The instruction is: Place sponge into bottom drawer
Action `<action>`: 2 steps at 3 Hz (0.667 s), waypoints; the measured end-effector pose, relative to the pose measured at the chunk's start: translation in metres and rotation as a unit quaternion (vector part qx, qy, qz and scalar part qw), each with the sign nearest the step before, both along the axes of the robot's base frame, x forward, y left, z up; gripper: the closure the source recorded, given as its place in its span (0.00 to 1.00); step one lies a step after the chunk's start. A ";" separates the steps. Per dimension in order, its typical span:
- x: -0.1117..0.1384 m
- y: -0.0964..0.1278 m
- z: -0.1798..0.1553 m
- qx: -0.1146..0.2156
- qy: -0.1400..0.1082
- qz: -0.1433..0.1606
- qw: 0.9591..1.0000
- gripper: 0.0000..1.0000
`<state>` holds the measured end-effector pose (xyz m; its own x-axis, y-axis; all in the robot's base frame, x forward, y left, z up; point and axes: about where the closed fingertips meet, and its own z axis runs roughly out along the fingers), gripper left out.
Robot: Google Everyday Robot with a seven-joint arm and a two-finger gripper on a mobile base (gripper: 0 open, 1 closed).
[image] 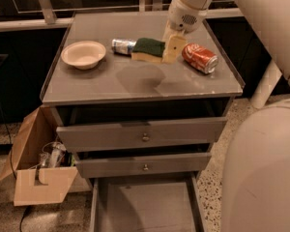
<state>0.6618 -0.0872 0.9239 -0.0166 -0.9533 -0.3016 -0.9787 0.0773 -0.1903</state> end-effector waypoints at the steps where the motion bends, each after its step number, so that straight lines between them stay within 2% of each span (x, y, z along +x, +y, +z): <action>1: -0.041 -0.023 0.003 0.009 0.005 -0.054 0.998 1.00; 2: -0.091 -0.035 0.000 0.018 0.017 -0.111 0.994 1.00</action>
Offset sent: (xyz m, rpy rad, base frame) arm -0.1803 -0.0490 -0.0589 -0.0006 0.1899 -0.3651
